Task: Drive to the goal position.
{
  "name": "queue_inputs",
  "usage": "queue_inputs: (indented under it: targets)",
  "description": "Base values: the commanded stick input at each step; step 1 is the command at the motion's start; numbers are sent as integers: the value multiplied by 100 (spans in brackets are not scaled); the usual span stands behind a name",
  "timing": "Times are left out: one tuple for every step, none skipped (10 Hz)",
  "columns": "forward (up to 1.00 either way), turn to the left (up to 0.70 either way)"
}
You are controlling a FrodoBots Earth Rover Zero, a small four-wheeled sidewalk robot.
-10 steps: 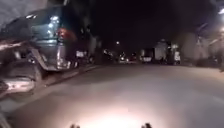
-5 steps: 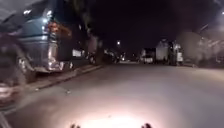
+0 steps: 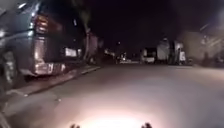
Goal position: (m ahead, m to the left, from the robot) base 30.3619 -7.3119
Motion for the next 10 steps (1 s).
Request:
queue_inputs:
  targets:
    - [70,0]
    - [70,0]
    - [70,0]
    - [70,-13]
    - [70,-34]
    - [70,-29]
    - [70,-5]
    - [70,0]
    - [70,0]
    - [70,0]
